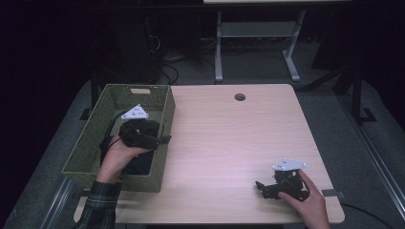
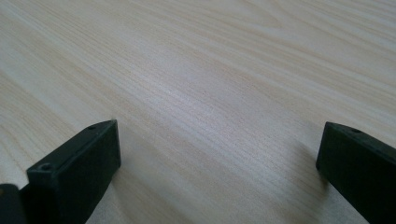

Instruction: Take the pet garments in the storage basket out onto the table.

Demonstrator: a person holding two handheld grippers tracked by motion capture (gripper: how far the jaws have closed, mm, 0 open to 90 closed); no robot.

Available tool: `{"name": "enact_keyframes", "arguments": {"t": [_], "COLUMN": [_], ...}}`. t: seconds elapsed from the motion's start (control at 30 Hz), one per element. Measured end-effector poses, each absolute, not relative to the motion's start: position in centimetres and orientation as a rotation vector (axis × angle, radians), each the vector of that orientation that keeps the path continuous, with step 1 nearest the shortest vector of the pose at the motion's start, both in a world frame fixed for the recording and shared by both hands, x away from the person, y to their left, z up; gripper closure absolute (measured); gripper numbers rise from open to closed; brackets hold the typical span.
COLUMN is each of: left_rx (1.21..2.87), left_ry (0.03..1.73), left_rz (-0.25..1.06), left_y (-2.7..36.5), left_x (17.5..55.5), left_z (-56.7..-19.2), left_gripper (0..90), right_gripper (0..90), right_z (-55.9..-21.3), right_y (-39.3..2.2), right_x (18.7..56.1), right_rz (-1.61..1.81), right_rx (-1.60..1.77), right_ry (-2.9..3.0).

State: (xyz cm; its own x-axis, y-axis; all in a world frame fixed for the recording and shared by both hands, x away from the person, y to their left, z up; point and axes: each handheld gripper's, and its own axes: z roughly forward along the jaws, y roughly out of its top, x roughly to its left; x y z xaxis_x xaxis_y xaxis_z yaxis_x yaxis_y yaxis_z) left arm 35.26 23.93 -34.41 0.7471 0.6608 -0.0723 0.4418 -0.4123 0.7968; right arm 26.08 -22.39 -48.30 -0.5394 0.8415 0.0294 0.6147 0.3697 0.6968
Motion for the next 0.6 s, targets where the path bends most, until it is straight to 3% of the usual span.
{"name": "enact_keyframes", "arguments": {"t": [0.6], "left_rx": [2.094], "left_ry": [0.955], "left_rz": [0.409], "left_y": [29.2], "left_x": [35.6], "left_z": [-35.0], "left_gripper": [16.3], "right_gripper": [0.0], "right_z": [-48.3], "right_y": [-22.4], "right_x": [26.1], "right_rz": [0.959], "right_rx": [1.28], "right_ry": [2.303]}}
